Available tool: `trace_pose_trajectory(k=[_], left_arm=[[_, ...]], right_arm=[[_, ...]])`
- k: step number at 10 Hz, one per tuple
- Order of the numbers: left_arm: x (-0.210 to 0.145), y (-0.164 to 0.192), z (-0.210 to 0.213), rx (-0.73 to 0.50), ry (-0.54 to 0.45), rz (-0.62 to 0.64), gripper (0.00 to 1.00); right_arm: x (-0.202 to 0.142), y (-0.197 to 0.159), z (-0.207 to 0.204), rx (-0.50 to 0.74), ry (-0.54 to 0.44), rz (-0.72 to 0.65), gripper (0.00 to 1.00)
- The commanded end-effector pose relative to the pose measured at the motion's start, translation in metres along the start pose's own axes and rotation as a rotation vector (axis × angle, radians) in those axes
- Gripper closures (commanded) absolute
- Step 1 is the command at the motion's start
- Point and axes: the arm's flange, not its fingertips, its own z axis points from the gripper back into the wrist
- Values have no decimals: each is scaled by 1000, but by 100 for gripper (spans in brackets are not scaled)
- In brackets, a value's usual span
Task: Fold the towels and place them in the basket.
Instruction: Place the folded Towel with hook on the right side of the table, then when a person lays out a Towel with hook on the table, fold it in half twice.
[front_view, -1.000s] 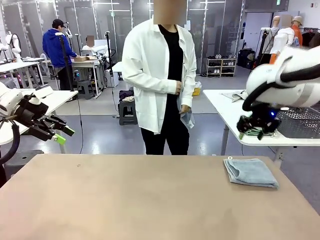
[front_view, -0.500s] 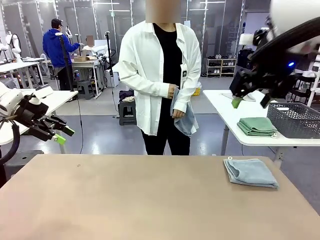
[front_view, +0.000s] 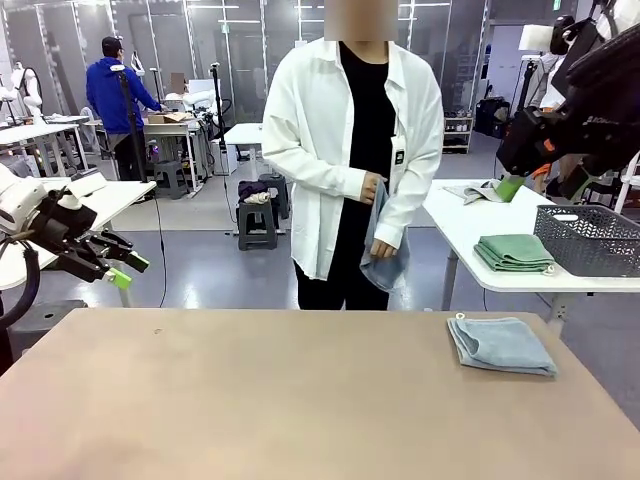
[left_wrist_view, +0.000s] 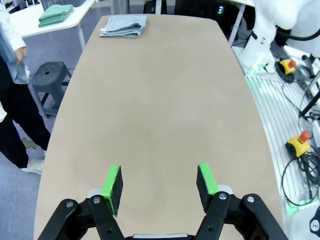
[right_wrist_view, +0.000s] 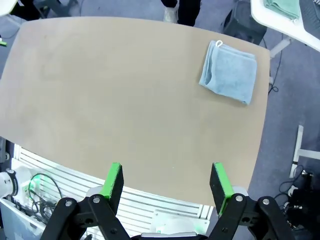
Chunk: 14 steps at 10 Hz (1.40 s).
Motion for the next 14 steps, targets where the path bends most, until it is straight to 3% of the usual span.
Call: trace_pose_trajectory(k=[1,14], left_arm=[[2,-1,1,4,16,3,25],[2,-1,1,4,16,3,25]], right_arm=[[0,-1,1,1,-5,-3,13],[0,-1,1,1,-5,-3,13]])
